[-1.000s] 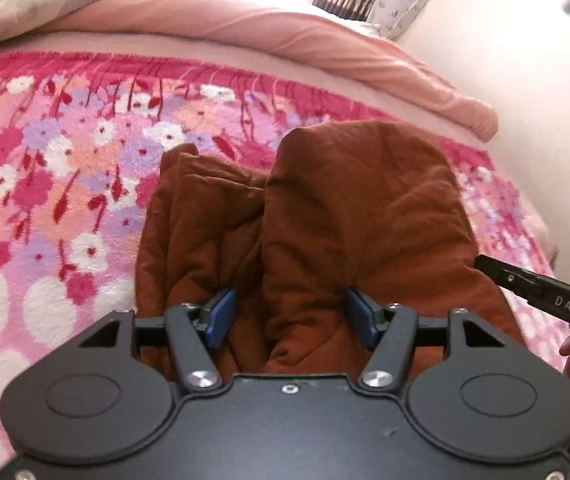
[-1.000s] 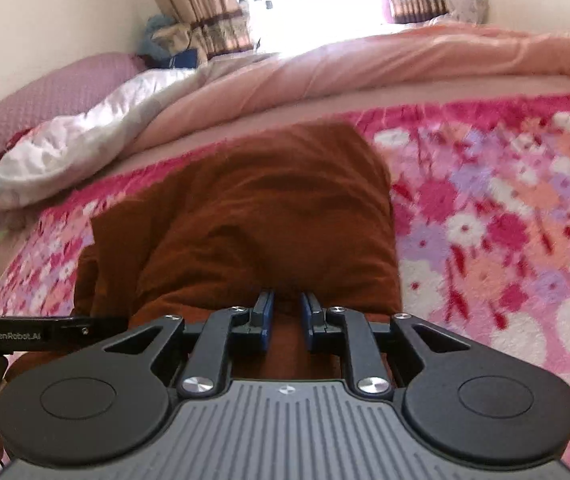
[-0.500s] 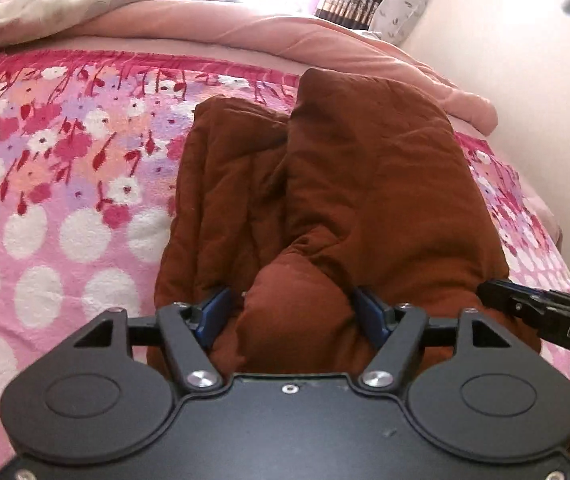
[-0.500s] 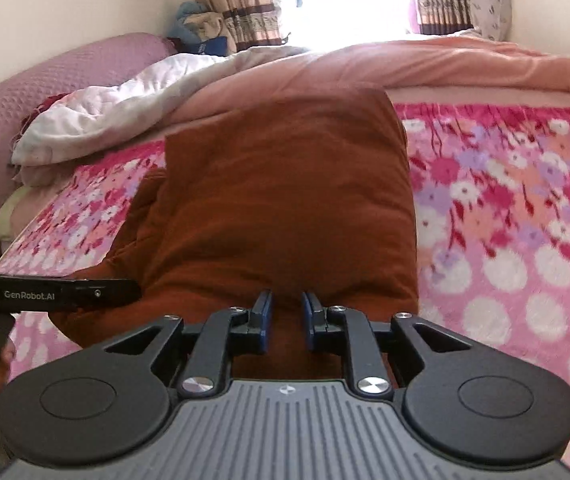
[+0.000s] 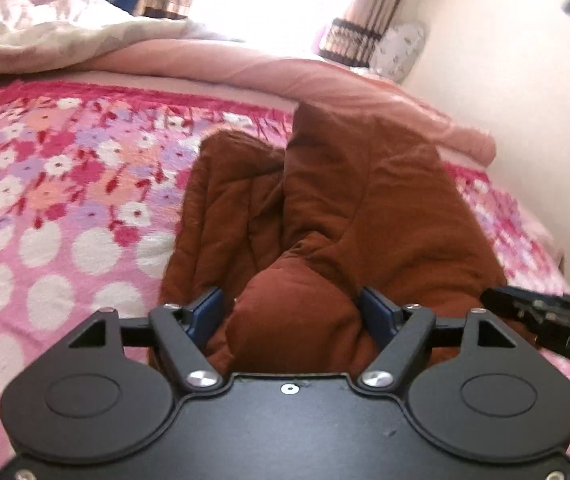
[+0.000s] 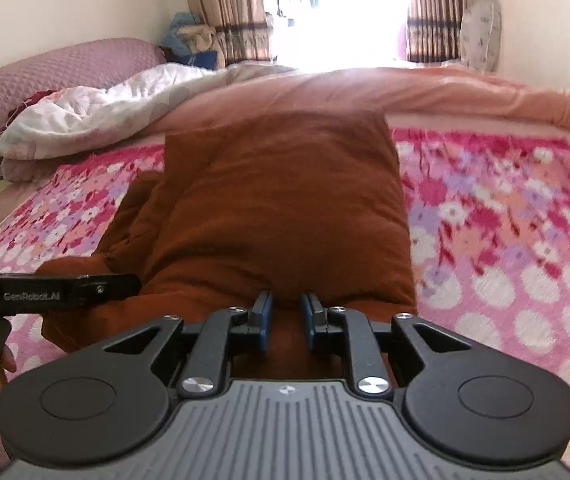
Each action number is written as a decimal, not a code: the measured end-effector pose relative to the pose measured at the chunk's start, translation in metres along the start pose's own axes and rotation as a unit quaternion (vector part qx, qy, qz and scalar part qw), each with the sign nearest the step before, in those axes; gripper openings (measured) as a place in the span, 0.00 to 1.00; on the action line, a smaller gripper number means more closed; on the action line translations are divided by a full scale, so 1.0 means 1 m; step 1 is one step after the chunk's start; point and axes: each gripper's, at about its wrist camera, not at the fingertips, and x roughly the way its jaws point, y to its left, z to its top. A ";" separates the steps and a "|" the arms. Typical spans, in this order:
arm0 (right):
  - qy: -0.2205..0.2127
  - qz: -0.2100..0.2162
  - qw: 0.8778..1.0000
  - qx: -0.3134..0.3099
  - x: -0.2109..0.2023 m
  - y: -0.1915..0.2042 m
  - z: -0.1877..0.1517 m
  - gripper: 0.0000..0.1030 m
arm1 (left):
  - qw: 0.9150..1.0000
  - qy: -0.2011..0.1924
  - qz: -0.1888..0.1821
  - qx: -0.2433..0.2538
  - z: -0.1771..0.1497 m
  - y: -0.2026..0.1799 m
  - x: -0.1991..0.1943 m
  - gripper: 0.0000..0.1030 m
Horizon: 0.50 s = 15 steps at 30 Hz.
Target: Fold large clothes
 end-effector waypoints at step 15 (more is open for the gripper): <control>-0.010 0.011 1.000 0.007 -0.026 0.007 -0.033 0.43 | 0.999 -0.010 0.053 -0.008 -0.021 -0.003 -0.020 0.80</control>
